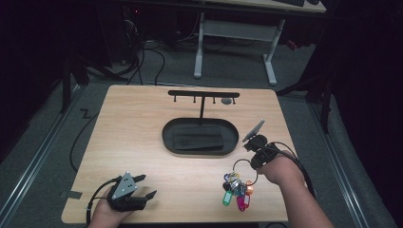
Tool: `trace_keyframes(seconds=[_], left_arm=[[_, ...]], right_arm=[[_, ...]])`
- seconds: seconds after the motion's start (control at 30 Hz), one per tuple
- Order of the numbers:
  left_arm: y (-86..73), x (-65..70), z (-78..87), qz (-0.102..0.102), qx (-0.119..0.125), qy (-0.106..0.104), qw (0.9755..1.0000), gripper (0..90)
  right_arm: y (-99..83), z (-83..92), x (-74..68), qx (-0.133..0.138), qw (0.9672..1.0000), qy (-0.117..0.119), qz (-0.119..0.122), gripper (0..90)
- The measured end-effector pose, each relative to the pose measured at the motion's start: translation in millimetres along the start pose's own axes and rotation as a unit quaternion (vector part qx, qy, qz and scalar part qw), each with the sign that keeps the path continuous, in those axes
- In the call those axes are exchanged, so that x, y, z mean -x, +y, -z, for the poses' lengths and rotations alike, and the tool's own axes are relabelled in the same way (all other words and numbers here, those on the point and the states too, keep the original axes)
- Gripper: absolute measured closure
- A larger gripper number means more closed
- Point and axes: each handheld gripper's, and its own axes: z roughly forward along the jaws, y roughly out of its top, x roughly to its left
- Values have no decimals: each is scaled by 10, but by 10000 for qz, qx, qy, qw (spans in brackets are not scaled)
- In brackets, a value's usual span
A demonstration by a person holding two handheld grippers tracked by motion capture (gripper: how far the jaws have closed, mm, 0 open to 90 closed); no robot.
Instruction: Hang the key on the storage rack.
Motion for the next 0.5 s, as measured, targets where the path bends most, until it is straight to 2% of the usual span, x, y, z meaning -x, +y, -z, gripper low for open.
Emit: trace_keyframes(seconds=[0.23, 0.3, 0.37, 0.5], left_arm=[[-5, -8, 8, 49, -2, 25, 10000, 315], [-6, -9, 1, 31, -34, 15, 10000, 315], [-9, -16, -5, 27, -55, 9, 10000, 315], [-11, -46, -2, 94, -43, 28, 9999, 317]], right_arm=[[-46, 320, 32, 217, 9996, -132, 93, 879], [-51, 415, 45, 283, 9995, -108, 88, 879], [-55, 506, 62, 292, 9996, -29, 47, 879], [-47, 684, 109, 256, 9996, -55, 78, 880]])
